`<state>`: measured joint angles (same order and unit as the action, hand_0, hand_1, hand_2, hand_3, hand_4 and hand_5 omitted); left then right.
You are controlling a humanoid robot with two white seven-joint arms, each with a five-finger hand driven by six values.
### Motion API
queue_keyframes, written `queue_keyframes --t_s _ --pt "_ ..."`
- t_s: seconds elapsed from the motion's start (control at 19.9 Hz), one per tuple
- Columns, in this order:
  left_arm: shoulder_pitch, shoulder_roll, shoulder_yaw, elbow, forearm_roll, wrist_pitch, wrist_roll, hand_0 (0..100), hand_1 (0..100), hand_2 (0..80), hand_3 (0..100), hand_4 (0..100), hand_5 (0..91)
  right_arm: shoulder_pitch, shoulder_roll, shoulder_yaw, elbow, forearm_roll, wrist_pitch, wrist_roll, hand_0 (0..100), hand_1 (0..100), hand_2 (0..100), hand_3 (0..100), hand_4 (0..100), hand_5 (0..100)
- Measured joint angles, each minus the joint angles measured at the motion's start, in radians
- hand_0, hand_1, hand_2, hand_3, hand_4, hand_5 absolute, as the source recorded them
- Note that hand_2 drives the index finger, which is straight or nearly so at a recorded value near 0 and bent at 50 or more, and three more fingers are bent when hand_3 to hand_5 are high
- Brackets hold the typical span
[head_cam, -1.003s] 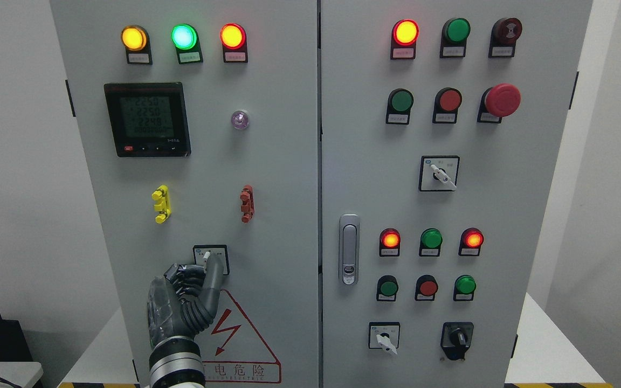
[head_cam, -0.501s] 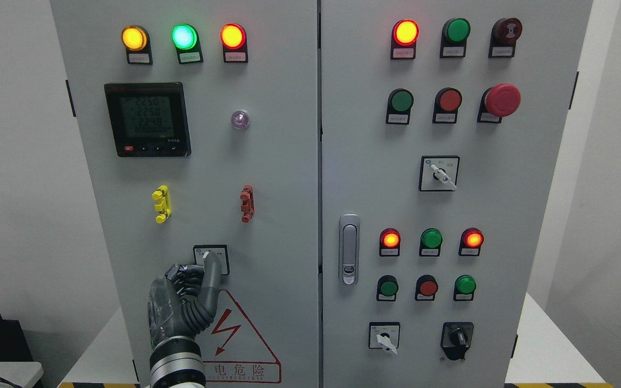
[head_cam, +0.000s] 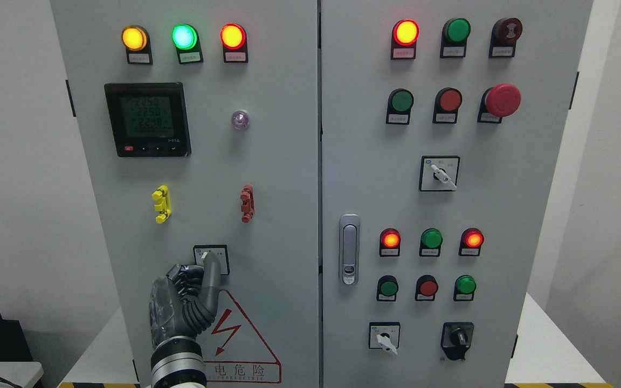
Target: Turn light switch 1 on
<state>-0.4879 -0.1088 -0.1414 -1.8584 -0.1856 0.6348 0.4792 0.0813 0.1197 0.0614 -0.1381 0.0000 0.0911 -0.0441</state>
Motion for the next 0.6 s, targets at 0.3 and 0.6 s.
queue_keyframes --t_s 0.3,0.6 --pt "0.0 0.0 -0.002 0.001 0.001 0.002 -0.007 55 24 60.2 75 80 82.3 0.0 0.0 0.0 0.0 0.0 0.0 0.0 12 39 0 0 0 0" --pt "0.0 0.0 -0.003 0.001 0.002 0.006 -0.007 58 19 60.8 76 80 82.6 0.0 0.0 0.0 0.0 0.0 0.0 0.0 12 39 0 0 0 0"
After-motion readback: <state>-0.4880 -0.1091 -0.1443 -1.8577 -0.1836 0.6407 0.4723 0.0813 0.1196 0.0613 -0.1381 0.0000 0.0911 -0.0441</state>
